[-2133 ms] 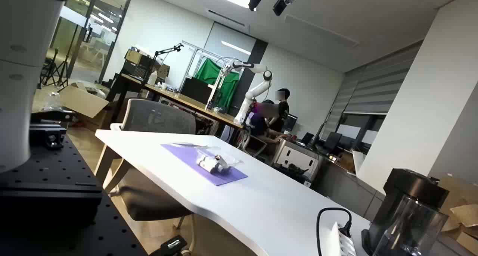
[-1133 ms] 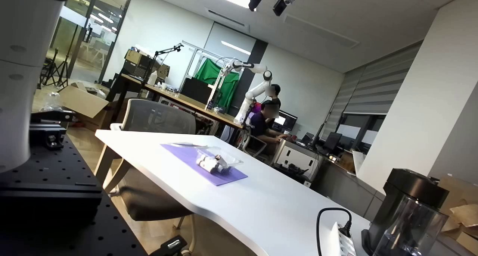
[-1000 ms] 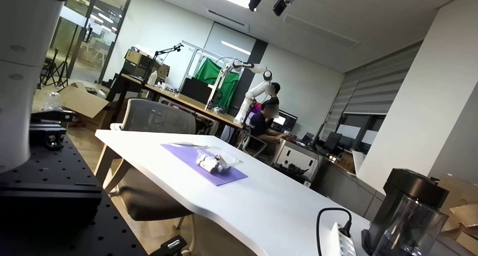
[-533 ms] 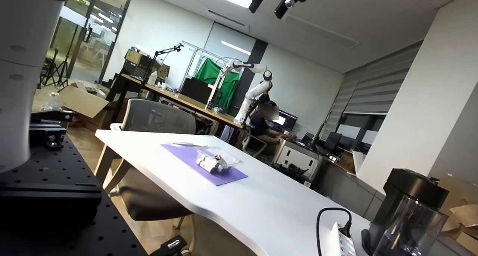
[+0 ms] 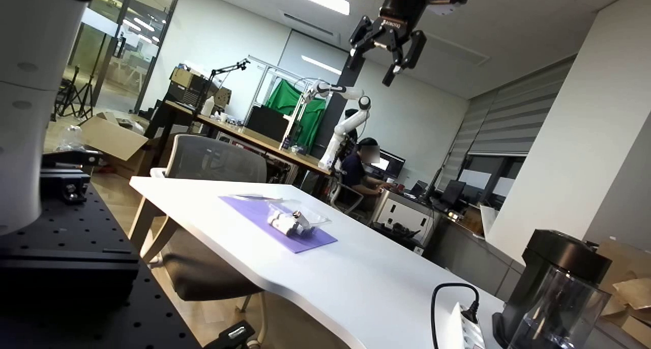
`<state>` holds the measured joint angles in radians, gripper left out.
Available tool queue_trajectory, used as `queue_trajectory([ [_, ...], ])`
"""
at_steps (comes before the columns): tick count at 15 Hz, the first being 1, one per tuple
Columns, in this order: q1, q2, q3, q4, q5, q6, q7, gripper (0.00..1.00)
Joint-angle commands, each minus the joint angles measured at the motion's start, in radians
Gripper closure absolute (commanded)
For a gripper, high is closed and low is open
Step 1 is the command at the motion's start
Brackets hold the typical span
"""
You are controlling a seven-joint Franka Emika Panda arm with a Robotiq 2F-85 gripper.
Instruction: Pick an object from the plastic box and put it on the table
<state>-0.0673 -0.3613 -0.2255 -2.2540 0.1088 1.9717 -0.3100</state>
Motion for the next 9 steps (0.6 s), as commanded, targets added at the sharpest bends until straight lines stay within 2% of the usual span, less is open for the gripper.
queue_trajectory([
  [1, 0.031, 0.090, 0.033, 0.006, 0.047, 0.134, -0.031, 0.00],
  [3, 0.045, 0.137, 0.060, 0.008, 0.059, 0.194, -0.028, 0.00],
  [5, 0.053, 0.194, 0.086, 0.037, 0.058, 0.161, -0.007, 0.00],
  [6, 0.039, 0.152, 0.082, 0.002, 0.051, 0.181, -0.020, 0.00],
  [9, 0.044, 0.193, 0.100, 0.011, 0.051, 0.181, -0.019, 0.00],
])
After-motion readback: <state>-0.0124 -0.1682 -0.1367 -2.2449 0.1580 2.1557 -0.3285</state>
